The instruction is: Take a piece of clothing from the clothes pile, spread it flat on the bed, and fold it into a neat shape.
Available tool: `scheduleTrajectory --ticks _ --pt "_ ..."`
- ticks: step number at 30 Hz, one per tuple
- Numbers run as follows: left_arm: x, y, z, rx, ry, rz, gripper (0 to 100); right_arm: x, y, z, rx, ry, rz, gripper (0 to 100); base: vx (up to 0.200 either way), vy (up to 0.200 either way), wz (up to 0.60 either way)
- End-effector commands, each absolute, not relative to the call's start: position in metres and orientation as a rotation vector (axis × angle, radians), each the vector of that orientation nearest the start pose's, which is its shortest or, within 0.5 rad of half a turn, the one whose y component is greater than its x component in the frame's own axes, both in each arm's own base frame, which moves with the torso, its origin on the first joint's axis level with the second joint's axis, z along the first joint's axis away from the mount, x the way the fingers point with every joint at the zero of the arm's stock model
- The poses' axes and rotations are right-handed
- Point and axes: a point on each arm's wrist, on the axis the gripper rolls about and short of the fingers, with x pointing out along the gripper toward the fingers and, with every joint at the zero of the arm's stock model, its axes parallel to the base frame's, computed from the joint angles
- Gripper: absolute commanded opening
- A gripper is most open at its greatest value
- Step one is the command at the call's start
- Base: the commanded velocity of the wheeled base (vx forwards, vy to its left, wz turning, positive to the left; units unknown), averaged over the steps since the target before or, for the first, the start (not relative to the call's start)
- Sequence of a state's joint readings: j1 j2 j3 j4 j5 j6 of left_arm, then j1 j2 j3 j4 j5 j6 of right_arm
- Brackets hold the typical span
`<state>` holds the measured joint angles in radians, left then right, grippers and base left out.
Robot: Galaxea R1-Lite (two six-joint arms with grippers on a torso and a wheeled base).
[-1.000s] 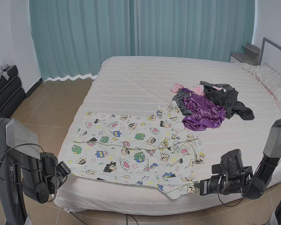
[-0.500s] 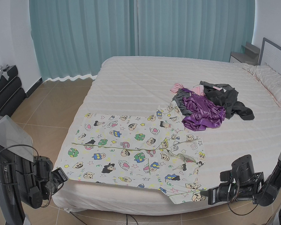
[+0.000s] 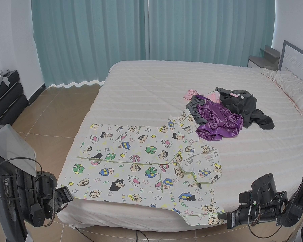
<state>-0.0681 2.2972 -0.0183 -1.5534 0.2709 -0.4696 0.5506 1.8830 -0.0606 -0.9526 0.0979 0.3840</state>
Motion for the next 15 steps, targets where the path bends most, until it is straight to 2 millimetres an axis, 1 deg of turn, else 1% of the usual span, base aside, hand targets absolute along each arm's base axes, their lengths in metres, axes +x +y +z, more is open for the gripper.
scheduleTrajectory --ticks 1,4,6,15 --pt "0.216 -0.008 -0.022 -0.288 0.651 0.354 0 0.153 0.099 0.017 0.136 0.980 0.435 0 0.000 0.000 0.00" --pt "0.215 -0.008 -0.020 -0.251 0.655 0.340 0 0.150 0.097 0.016 0.130 0.990 0.435 0 0.000 0.000 0.00" --pt "0.212 -0.008 -0.019 -0.206 0.694 0.329 0 0.148 0.098 0.016 0.125 0.995 0.441 0 0.000 0.000 0.00" --pt "0.196 -0.011 -0.022 -0.122 0.866 0.317 0 0.140 0.099 0.014 0.103 1.021 0.460 0 0.000 0.000 0.00"
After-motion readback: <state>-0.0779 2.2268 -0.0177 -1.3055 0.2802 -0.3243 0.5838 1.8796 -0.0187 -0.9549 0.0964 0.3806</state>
